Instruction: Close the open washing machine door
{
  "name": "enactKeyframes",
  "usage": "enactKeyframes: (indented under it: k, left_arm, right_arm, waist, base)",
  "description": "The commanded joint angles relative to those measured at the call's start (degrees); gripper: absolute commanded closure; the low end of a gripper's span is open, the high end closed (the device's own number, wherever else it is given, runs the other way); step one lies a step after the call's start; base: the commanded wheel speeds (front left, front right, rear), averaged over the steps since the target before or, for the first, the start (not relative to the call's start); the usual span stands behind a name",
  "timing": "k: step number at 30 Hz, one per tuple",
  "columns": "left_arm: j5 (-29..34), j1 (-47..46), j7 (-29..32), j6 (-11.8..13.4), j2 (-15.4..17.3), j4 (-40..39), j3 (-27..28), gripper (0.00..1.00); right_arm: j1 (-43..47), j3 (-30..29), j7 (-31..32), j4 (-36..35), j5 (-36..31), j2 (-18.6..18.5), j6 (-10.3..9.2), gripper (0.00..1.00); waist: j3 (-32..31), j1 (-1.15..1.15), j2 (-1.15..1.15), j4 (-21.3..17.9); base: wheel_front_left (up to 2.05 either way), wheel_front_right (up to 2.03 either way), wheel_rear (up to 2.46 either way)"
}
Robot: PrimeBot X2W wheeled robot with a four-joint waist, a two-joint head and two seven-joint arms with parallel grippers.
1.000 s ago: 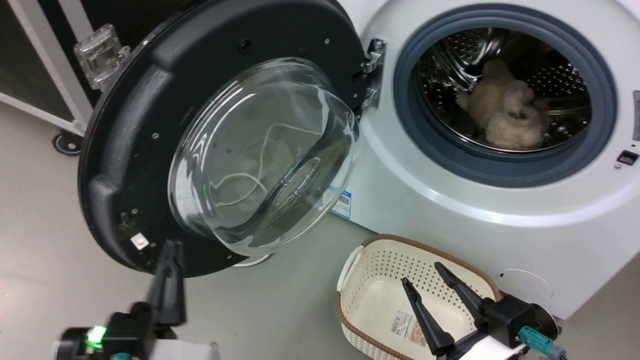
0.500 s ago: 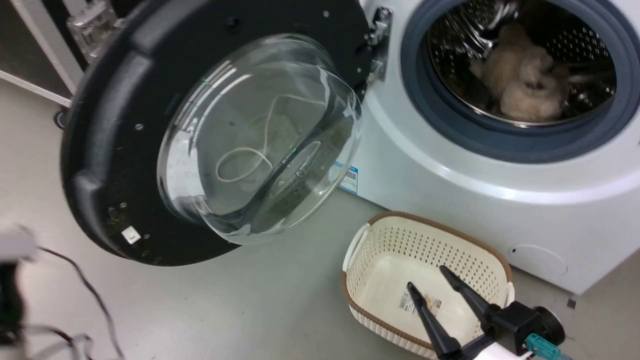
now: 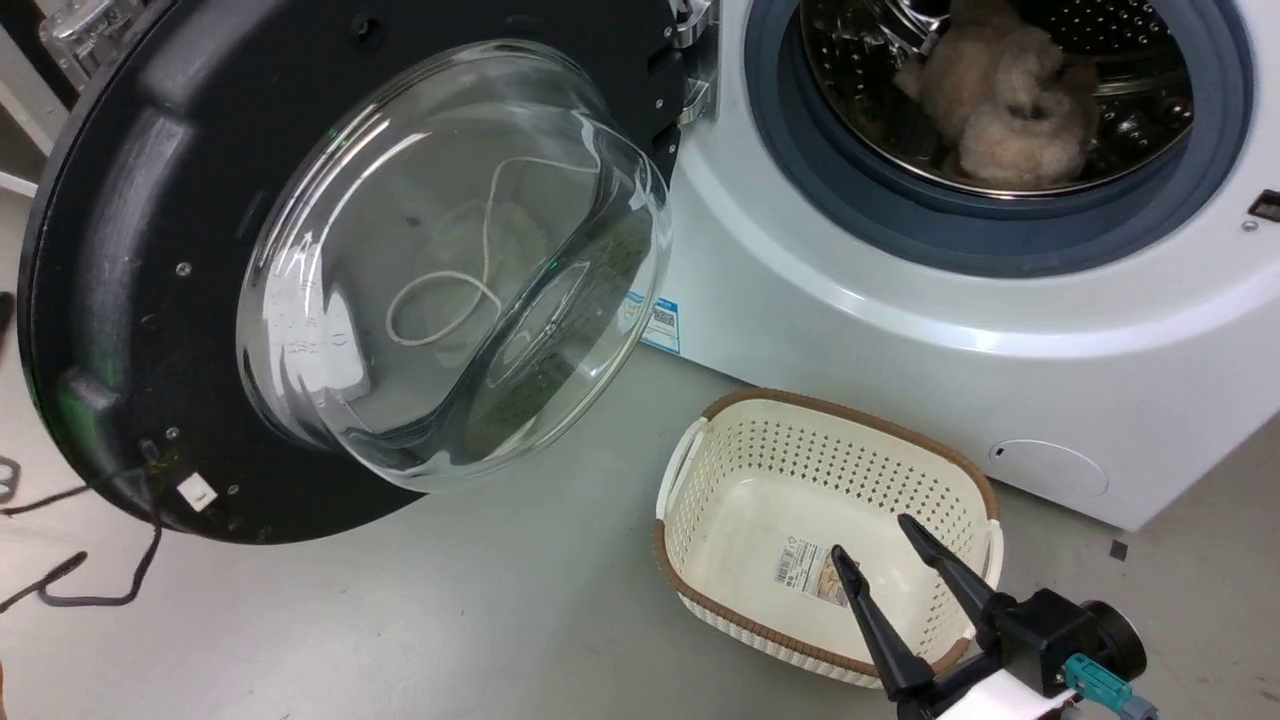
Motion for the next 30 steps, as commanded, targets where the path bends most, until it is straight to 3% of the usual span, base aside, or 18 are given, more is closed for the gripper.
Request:
enactKeyframes:
  k: [1,7,8,14,24,30]
  left_arm:
    - [-2.1,0.4,3.5,-0.8,-0.3,-0.2,0.1,1.00]
    - [-8.7,5.3,13.8,-2.1,-2.0,-4.6,0.1,1.00]
    - [-11.5,8.3,17.5,-2.2,-3.6,-8.0,0.3,1.00]
    - [-15.3,15.5,23.6,-1.9,-7.9,-16.4,-1.5,1.00]
    - [-17.9,27.3,27.3,-2.3,-18.6,-29.0,-9.5,1.00]
    - [-20.6,32.1,24.7,-2.3,-20.8,-30.1,-18.7,1.00]
  right_arm:
    - [-0.7,-0.1,-0.4,0.3,0.3,-0.2,0.05,0.00]
    - [0.1,-0.2,-0.5,1.2,0.4,0.3,0.05,0.00]
    - [0.4,-0.6,-0.5,1.8,0.3,0.9,0.05,0.00]
    - [1.0,-3.8,-0.6,3.3,-0.6,2.4,0.05,0.00]
    - [2.7,-12.6,-0.1,4.5,-3.0,5.4,0.05,0.00]
    - [2.3,-15.3,1.4,3.9,-4.9,6.3,0.05,0.00]
  waist:
    - [-0.3,-0.01,0.00,-0.2]
    - [-2.1,-0.01,0.00,-0.3]
    - [-3.4,-0.01,0.00,-0.4]
    - [-6.8,-0.01,0.00,-0.8]
    - [-9.7,-0.01,0.00,-4.8]
    - [-8.8,-0.01,0.00,-10.5]
  base:
    - [0.00,0.00,0.00]
    - [0.00,0.00,0.00]
    - [0.00,0.00,0.00]
    - [0.00,0.00,0.00]
    - [0.00,0.00,0.00]
    - [0.00,0.00,0.00]
